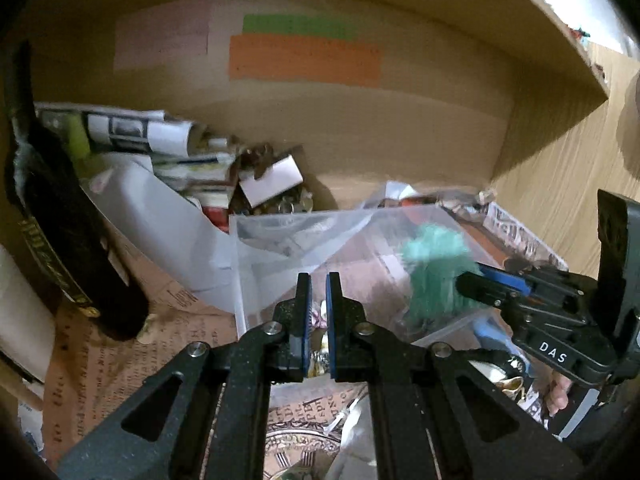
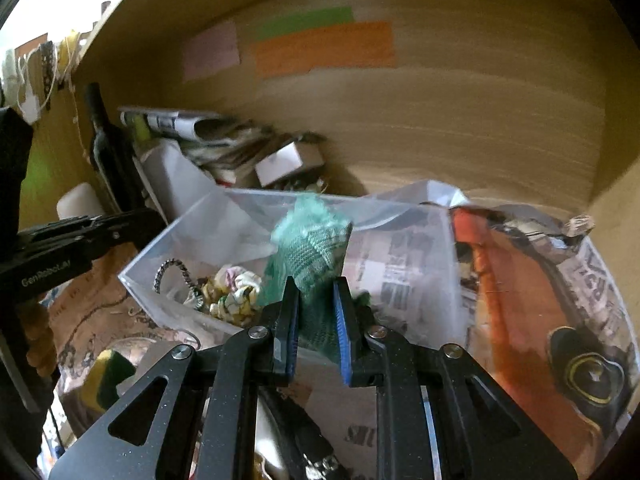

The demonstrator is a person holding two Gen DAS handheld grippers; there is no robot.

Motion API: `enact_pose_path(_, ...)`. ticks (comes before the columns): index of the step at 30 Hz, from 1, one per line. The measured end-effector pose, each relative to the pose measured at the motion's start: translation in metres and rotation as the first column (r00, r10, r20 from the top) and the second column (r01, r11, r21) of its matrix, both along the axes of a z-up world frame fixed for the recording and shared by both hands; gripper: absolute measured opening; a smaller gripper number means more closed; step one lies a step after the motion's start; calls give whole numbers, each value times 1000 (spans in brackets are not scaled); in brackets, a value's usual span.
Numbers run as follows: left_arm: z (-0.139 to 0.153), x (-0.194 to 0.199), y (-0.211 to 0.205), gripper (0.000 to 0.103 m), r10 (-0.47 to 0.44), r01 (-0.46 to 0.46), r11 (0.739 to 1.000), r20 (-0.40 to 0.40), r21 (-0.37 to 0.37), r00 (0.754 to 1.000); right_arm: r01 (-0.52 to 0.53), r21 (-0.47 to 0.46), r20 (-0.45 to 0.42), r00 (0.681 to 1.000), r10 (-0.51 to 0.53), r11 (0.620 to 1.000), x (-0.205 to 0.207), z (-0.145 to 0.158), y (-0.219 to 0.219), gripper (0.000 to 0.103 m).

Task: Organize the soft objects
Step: 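Carry both held items over the clear box and release them inside, then grasp the yellow sponge with the left tool while the right tool grasps the red pouch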

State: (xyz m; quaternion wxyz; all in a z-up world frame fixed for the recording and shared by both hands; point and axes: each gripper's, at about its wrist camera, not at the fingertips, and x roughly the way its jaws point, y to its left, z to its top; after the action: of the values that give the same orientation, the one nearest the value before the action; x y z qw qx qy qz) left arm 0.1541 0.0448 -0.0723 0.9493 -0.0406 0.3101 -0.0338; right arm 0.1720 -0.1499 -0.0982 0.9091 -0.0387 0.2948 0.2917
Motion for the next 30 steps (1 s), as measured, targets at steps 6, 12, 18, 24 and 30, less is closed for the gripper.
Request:
enact_pose_path(6,-4,-3,2,18,2,-1,1000,-16,9,1000,-1,-8,-15,1000,1,1000,3,-2,4,48)
enact_pose_path(12,2,-21,7,45,18,-18,1000,13,11,1000,20,8,29,999,-20,1000,-10,10,-5,53)
enact_pose_path(18,6,-48,11,72,37,-38,999,37,21,999,51,39,92,994,-55,998,-36,27,-19,77)
enact_pose_path(24,-10,-76,12,89,73,-72,996,0,50,997,67,60,100,992,-72,996,-57,29,-33,82)
enact_pose_path(30,-33,-94,9,90,71,-68,997,-61,47,996,58,54,56,997,-61,997,-75,12,-35,82)
